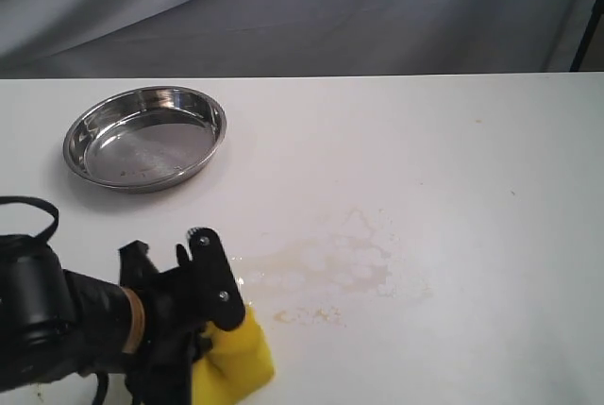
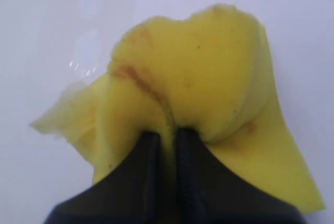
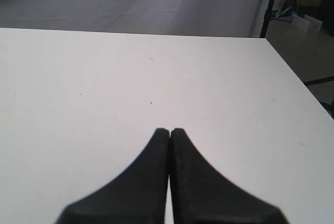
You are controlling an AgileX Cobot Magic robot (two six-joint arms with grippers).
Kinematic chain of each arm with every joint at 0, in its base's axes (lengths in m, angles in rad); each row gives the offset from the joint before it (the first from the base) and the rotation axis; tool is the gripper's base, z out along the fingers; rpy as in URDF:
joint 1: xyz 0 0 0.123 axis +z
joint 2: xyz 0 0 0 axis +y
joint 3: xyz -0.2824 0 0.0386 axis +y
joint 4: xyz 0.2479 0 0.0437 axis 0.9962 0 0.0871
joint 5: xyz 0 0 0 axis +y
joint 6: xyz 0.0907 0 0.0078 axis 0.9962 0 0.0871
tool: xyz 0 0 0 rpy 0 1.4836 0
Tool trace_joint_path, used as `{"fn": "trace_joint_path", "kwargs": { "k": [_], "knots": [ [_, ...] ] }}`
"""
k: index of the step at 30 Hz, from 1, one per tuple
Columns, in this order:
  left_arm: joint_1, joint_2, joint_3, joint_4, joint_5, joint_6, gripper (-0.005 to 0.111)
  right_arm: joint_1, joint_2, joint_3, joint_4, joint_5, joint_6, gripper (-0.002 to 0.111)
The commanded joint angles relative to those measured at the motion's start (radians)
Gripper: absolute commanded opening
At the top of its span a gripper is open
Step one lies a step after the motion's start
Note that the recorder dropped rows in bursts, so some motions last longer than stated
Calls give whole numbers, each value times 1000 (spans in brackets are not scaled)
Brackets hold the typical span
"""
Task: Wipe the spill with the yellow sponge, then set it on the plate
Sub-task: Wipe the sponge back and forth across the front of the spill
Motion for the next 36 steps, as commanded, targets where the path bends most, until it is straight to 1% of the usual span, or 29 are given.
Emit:
{"fn": "trace_joint_path", "kwargs": {
  "k": [1, 3, 8, 12, 14, 16, 19, 24, 27, 30, 31, 33, 34, 36],
  "knots": [
    [-93, 1, 7, -32, -244, 16, 0, 2, -5, 4, 0, -3, 1, 0],
    [-104, 1, -7, -28, -288, 16, 0, 2, -5, 4, 0, -3, 1, 0],
    [-106, 1, -55, -28, -286, 16, 0, 2, -5, 4, 0, -3, 1, 0],
    [-106, 36, -91, -28, -300, 26, 0, 2, -5, 4, 0, -3, 1, 0],
    [-106, 79, -115, -28, -331, 41, 0, 2, -5, 4, 0, -3, 1, 0],
    [-106, 129, -147, 3, -346, 41, 0, 2, -5, 4, 0, -3, 1, 0],
    [-106, 224, -207, 77, -346, 41, 0, 2, -5, 4, 0, -3, 1, 0],
    [-106, 350, -308, 123, -331, 43, 0, 2, -5, 4, 0, -3, 1, 0],
    [-106, 396, -347, 125, -247, 43, 0, 2, -5, 4, 0, -3, 1, 0],
    [-106, 414, -359, 142, -65, 45, 0, 2, -5, 4, 0, -3, 1, 0],
    [-106, 414, -359, 156, 27, 45, 0, 2, -5, 4, 0, -3, 1, 0],
    [-106, 416, -354, 156, 159, 34, 0, 2, -5, 4, 0, -3, 1, 0],
    [-106, 414, -349, 156, 213, 22, 0, 2, -5, 4, 0, -3, 1, 0],
    [-106, 406, -331, 156, 274, -1, 0, 2, -5, 4, 0, -3, 1, 0]
  ]
}}
